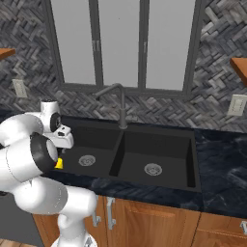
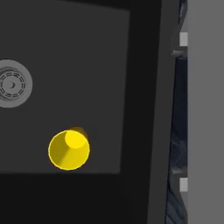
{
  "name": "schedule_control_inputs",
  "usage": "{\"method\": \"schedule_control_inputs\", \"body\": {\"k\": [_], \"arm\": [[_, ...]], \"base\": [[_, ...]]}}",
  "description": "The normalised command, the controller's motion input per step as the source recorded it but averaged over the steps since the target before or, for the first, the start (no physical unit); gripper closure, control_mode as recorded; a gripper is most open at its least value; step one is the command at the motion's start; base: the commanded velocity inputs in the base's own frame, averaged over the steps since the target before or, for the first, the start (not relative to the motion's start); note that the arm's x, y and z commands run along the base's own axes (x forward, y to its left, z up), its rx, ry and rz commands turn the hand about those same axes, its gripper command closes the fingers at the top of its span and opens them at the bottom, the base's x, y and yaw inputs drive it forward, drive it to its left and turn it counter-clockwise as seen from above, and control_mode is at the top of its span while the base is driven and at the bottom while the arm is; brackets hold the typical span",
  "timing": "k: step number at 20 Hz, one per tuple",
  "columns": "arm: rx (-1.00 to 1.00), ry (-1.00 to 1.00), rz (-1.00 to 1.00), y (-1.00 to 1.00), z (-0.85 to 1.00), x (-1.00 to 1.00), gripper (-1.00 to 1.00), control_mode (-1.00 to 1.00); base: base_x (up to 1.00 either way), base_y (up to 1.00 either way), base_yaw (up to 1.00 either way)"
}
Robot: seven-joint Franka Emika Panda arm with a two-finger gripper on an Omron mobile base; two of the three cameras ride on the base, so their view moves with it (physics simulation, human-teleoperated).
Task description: Move any existing items from the left basin to the right basin for drying. Then move the glass cup from the counter to the left basin of the sink for washing.
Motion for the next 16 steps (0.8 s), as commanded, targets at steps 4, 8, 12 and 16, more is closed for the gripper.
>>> {"method": "schedule_control_inputs", "body": {"k": [4,8,12,16], "arm": [[-0.03,0.05,0.00,0.12,-0.19,0.14,-1.00,-1.00],[-0.02,0.07,0.00,0.12,-0.16,0.12,-1.00,-1.00],[-0.01,0.06,0.00,0.08,-0.13,0.17,-1.00,-1.00],[0.00,0.06,0.00,0.07,-0.11,0.21,-1.00,-1.00]], "base": [[0.00,0.00,0.00],[0.00,0.00,0.00],[0.00,0.00,0.00],[0.00,0.00,0.00]]}}
